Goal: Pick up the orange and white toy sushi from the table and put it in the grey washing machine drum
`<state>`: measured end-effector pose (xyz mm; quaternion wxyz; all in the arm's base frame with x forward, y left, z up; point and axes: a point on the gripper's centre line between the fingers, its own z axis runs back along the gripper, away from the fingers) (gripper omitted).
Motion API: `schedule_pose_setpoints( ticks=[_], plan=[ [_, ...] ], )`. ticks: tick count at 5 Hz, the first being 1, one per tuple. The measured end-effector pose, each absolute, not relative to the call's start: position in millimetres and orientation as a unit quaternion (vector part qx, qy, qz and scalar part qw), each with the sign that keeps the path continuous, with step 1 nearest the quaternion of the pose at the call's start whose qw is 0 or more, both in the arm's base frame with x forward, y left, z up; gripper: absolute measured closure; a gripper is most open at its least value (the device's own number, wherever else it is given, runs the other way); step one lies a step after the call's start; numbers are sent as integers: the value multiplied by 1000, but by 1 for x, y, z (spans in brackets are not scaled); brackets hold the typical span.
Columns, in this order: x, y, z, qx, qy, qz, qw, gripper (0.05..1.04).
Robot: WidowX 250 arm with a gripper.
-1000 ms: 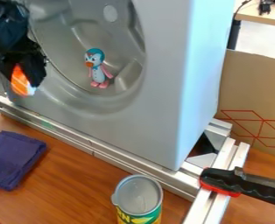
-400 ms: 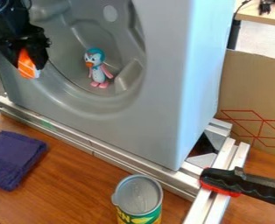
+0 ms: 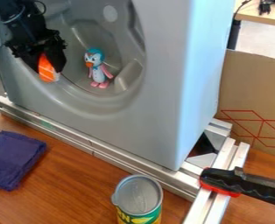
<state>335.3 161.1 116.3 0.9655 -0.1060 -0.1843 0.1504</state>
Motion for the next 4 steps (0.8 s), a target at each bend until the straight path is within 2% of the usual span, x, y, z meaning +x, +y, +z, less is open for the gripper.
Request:
schedule_pose_setpoints(
  ticks=[1,2,3,4],
  plan=[
    [346,154,110,-146,-198,139,959,465],
    [350,151,109,-163,-207,140,954,465],
    [352,153,109,-164,-214,144,952,465],
    [351,159,109,-146,-213,156,953,412]
  ],
)
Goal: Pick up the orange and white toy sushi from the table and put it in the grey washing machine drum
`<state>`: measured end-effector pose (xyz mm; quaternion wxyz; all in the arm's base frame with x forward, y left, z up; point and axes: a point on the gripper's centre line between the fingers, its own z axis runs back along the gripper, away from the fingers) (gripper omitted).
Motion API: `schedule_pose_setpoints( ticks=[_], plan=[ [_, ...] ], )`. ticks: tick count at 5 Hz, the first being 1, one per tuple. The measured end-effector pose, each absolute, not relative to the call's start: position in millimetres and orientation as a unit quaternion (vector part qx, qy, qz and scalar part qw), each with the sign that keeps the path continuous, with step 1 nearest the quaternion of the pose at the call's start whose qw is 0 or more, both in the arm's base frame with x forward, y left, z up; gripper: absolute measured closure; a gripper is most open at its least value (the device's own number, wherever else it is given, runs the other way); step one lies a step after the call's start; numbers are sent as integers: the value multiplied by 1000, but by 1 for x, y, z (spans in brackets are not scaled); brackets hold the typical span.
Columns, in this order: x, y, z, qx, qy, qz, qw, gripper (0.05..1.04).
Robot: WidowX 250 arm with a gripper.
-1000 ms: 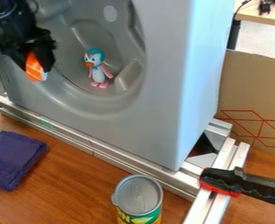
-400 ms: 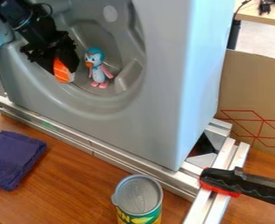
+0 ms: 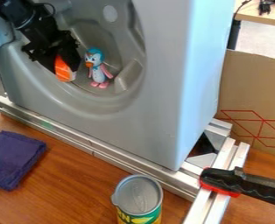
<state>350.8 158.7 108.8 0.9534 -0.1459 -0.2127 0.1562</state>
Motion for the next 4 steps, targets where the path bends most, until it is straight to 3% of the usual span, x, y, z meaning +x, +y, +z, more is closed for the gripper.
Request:
schedule_pose_setpoints(
  ticks=[1,2,4],
  plan=[
    [352,161,109,-142,-209,156,955,361],
    [352,160,110,-147,-207,155,955,166],
    [344,169,111,-168,-213,163,948,134]
  ],
)
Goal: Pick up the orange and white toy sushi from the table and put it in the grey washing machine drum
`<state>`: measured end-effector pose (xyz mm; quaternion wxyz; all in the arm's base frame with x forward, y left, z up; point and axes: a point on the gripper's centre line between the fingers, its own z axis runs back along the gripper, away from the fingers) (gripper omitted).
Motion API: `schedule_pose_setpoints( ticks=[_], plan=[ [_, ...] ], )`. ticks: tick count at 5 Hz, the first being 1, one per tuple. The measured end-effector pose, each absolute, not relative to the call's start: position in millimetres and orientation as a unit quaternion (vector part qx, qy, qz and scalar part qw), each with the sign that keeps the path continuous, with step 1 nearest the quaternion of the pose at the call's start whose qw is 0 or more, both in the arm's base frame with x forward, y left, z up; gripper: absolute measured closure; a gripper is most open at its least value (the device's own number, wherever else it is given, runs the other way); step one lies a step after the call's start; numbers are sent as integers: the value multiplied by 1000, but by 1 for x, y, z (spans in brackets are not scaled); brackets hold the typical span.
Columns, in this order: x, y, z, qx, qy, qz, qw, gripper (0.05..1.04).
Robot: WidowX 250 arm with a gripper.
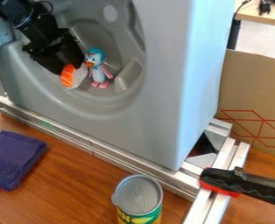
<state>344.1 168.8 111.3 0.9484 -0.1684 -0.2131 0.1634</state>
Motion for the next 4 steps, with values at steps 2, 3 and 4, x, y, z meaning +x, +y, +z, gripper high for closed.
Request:
schedule_pose_setpoints(
  ticks=[2,3,4],
  plan=[
    [293,188,117,-155,-204,194,947,89],
    [270,190,122,-166,-194,193,947,87],
    [236,202,125,-166,-168,191,953,87]
  ],
)
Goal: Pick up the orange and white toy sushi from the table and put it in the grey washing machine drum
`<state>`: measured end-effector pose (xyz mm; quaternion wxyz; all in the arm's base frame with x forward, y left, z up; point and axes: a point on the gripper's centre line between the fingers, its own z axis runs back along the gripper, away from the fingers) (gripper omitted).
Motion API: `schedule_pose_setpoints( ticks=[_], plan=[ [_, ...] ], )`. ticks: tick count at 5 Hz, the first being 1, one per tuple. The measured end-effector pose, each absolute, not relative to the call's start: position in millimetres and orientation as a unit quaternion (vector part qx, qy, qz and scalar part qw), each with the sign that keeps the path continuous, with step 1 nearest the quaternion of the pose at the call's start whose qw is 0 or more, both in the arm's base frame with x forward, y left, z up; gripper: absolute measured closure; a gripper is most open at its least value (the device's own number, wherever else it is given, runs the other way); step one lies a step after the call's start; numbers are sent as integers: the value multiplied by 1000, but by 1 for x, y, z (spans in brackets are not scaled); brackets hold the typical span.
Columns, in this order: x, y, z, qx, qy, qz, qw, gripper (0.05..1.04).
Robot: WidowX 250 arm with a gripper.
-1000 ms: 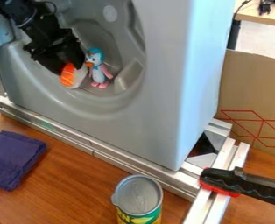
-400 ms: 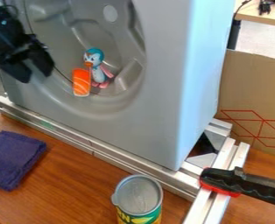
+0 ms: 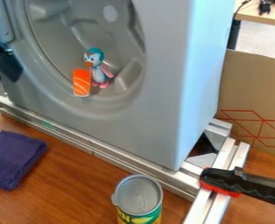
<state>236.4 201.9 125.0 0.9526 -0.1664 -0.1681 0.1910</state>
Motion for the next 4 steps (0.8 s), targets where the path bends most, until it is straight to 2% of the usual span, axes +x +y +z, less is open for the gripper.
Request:
schedule_pose_setpoints(
  ticks=[1,2,3,4],
  plan=[
    [210,197,120,-132,-107,174,970,87],
    [188,171,107,-89,-57,139,985,87],
    [171,150,93,-29,-31,121,992,87],
    [165,142,88,-3,-27,93,995,87]
  ],
)
